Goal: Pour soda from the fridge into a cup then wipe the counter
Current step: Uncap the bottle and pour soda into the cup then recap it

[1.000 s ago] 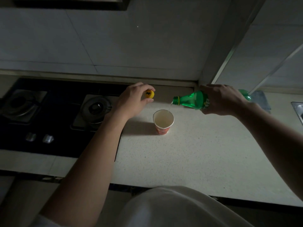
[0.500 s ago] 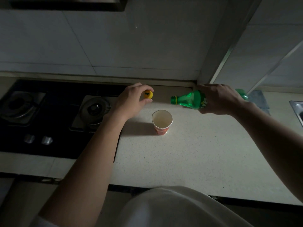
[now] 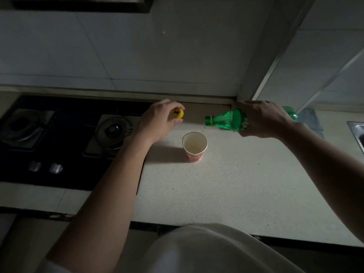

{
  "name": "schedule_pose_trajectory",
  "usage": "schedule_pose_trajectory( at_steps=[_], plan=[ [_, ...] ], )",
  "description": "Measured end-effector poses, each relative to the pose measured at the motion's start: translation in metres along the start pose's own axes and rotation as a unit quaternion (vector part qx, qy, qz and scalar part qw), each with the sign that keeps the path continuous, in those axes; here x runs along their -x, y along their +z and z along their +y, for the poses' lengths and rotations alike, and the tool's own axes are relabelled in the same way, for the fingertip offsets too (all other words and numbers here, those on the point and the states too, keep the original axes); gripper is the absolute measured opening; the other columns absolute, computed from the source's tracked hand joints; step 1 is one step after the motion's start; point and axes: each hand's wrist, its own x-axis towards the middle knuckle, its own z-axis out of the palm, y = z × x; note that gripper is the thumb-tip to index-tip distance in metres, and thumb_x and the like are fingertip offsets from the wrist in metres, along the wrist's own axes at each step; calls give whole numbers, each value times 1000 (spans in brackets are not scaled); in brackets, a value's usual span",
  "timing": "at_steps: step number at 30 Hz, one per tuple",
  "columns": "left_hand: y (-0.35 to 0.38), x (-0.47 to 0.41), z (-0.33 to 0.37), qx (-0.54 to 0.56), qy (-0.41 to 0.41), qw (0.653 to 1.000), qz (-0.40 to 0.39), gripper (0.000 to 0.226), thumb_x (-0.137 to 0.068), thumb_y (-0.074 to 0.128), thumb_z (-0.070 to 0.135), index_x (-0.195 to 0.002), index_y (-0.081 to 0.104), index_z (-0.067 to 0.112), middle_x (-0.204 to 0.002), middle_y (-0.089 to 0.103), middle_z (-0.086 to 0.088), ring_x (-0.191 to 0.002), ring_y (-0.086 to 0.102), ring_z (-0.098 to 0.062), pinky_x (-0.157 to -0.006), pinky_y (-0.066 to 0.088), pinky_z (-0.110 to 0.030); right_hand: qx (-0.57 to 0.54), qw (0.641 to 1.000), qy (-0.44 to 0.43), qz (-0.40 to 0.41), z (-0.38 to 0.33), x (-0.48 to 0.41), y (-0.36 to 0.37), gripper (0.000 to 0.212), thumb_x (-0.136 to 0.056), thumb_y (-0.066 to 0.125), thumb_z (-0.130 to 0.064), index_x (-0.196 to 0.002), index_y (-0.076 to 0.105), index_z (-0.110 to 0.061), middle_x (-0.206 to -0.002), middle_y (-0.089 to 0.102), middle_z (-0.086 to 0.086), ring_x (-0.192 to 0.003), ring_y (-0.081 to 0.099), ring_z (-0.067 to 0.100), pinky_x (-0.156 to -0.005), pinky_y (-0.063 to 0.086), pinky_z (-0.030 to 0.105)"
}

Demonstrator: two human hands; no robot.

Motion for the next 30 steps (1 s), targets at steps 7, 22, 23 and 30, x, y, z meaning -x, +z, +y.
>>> schedule_pose_trajectory(
  at_steps=[7, 22, 23, 30],
  plan=[
    [-1, 1, 1, 0, -4, 1000, -2, 35, -87, 71, 26, -120, 63, 24, -116, 59, 1, -103, 55, -16, -84, 49, -34, 1, 1000, 3, 0, 2, -2, 2, 67, -74, 82, -36, -130, 47, -26, -104, 68, 1, -84, 66, 23, -68, 47, 30],
    [1, -3, 1, -5, -4, 1000, -5, 36, -86, 72, 26, -121, 63, 24, -116, 59, 2, -103, 54, -15, -82, 43, -28, 13, 1000, -3, 6, 5, -6, 7, 68, -71, 81, -40, -128, 47, -26, -106, 68, -1, -85, 66, 22, -70, 47, 29],
    [0, -3, 2, -5, -6, 1000, -6, 36, -87, 71, 26, -122, 62, 24, -117, 58, 2, -103, 54, -14, -82, 43, -28, 14, 1000, -3, 6, 5, -6, 7, 67, -71, 81, -40, -128, 48, -26, -107, 67, -1, -85, 66, 21, -70, 46, 28],
    [2, -6, 1, -6, -2, 1000, -6, 35, -86, 72, 26, -120, 63, 25, -114, 59, 2, -102, 55, -15, -83, 46, -30, 8, 1000, 0, 6, 4, -5, 5, 65, -73, 81, -39, -128, 49, -26, -108, 67, -2, -86, 66, 20, -69, 42, 27]
  ],
)
